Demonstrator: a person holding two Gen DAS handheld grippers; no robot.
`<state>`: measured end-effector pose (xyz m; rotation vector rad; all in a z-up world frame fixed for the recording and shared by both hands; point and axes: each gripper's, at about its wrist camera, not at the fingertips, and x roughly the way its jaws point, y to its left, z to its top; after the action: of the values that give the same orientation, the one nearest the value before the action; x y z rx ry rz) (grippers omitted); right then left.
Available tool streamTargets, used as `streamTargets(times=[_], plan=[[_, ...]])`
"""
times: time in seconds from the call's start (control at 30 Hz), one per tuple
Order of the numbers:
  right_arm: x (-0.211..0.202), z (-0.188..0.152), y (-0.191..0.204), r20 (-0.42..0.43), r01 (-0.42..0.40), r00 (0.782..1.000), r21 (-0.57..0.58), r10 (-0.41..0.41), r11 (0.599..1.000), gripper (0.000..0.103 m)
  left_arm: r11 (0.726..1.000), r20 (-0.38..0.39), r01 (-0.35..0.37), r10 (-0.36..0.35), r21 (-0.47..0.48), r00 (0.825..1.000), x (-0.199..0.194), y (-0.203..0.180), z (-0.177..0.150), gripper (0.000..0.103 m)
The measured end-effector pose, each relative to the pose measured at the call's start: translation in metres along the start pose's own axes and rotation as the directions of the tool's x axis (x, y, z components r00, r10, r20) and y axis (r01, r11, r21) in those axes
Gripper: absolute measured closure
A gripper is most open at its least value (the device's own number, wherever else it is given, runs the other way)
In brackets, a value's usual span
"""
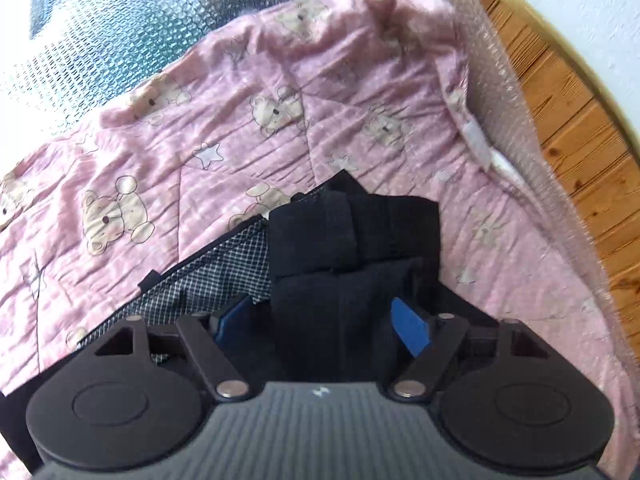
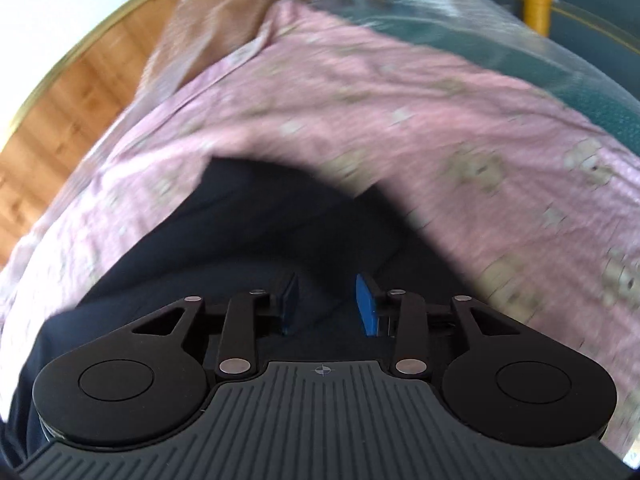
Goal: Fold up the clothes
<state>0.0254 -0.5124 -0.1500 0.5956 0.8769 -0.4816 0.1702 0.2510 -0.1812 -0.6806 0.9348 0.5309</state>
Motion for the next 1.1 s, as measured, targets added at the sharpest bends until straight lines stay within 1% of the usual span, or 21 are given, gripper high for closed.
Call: streamTargets(times=[0.03,0.07,0.1,0.13,0.2,0.23,0.33,0.4,0.5,0.57,0.63,0.67,0.7,0.73,0.77,0.8,0.9,0.93,0.97,1.03,1.1], plan=[[-0.005,-0.008,0.015,-0.007,-0.016,1.000,-0.020,0.016,1.000,0.066,0.999,0.009,0.028,-0.029,0.017,1.000,-0.003,-0.002,-0.001,0.091],[-0.010,-0.017,0.031,-0.004,-0.029,1.000,-0.045,0.029,0.999,0.066,0.998,0.018,0.057,-0.057,0.035,0.998,-0.005,-0.004,-0.001,0.099],[-0.015,-0.026,0.047,-0.001,-0.042,0.999,-0.072,0.042,0.997,0.066,0.993,0.050,0.100,-0.103,0.061,0.993,-0.017,-0.007,-0.005,0.099],[-0.020,-0.036,0.065,0.000,-0.054,0.999,-0.115,0.055,0.992,0.066,0.981,0.107,0.158,-0.170,0.111,0.980,-0.044,-0.009,-0.016,0.099],[-0.030,-0.056,0.100,0.001,-0.077,0.997,-0.199,0.079,0.977,0.066,0.941,0.177,0.242,-0.287,0.236,0.942,-0.099,-0.006,-0.049,0.099],[-0.035,-0.066,0.118,-0.001,-0.089,0.996,-0.242,0.092,0.966,0.066,0.923,0.183,0.262,-0.319,0.282,0.930,-0.118,-0.003,-0.065,0.099],[-0.033,-0.108,0.186,-0.076,-0.177,0.984,-0.392,0.160,0.903,0.064,0.935,0.040,0.220,-0.240,0.279,0.970,-0.097,0.021,-0.104,0.098],[-0.027,-0.136,0.239,-0.150,-0.268,0.963,-0.461,0.223,0.846,0.063,0.963,-0.013,0.179,-0.180,0.203,0.984,-0.078,0.041,-0.112,0.095],[-0.033,-0.175,0.322,-0.242,-0.401,0.916,-0.543,0.320,0.738,0.048,0.972,-0.051,0.209,-0.204,0.106,0.978,-0.067,0.070,-0.107,0.091],[-0.038,-0.199,0.363,-0.284,-0.459,0.888,-0.577,0.360,0.676,0.044,0.967,-0.061,0.241,-0.237,0.078,0.970,-0.059,0.080,-0.097,0.074],[-0.043,-0.220,0.396,-0.323,-0.500,0.866,-0.604,0.382,0.621,0.044,0.957,-0.102,0.286,-0.280,0.045,0.955,-0.045,0.086,-0.080,0.057],[-0.043,-0.219,0.387,-0.319,-0.489,0.872,-0.598,0.372,0.635,0.044,0.952,-0.101,0.305,-0.301,0.033,0.948,-0.041,0.087,-0.072,0.060],[-0.044,-0.218,0.378,-0.314,-0.479,0.878,-0.592,0.361,0.649,0.044,0.943,-0.095,0.332,-0.329,0.024,0.940,-0.039,0.088,-0.063,0.072],[-0.044,-0.216,0.369,-0.309,-0.468,0.884,-0.585,0.351,0.662,0.044,0.929,-0.061,0.369,-0.367,0.021,0.928,-0.048,0.091,-0.054,0.097],[-0.045,-0.215,0.360,-0.305,-0.456,0.890,-0.579,0.340,0.676,0.044,0.914,0.002,0.404,-0.404,0.020,0.915,-0.067,0.098,-0.045,0.101],[-0.045,-0.214,0.351,-0.301,-0.445,0.895,-0.572,0.329,0.689,0.044,0.906,0.044,0.424,-0.424,0.006,0.905,-0.081,0.110,-0.041,0.101],[-0.046,-0.210,0.324,-0.288,-0.410,0.911,-0.551,0.295,0.727,0.044,0.905,0.070,0.413,-0.408,-0.098,0.910,-0.102,0.166,-0.047,0.101],[-0.046,-0.208,0.313,-0.283,-0.394,0.917,-0.541,0.281,0.743,0.043,0.910,0.047,0.391,-0.389,-0.138,0.920,-0.099,0.183,-0.051,0.101],[-0.037,-0.200,0.283,-0.269,-0.351,0.932,-0.509,0.242,0.786,0.043,0.919,-0.019,0.350,-0.360,-0.180,0.933,-0.083,0.196,-0.060,0.101],[-0.020,-0.182,0.220,-0.254,-0.272,0.951,-0.420,0.175,0.866,0.043,0.927,-0.118,0.296,-0.329,-0.231,0.937,-0.058,0.213,-0.076,0.100],[-0.011,-0.165,0.155,-0.243,-0.201,0.961,-0.283,0.133,0.938,0.043,0.933,-0.122,0.268,-0.302,-0.240,0.945,-0.052,0.216,-0.082,0.097]])
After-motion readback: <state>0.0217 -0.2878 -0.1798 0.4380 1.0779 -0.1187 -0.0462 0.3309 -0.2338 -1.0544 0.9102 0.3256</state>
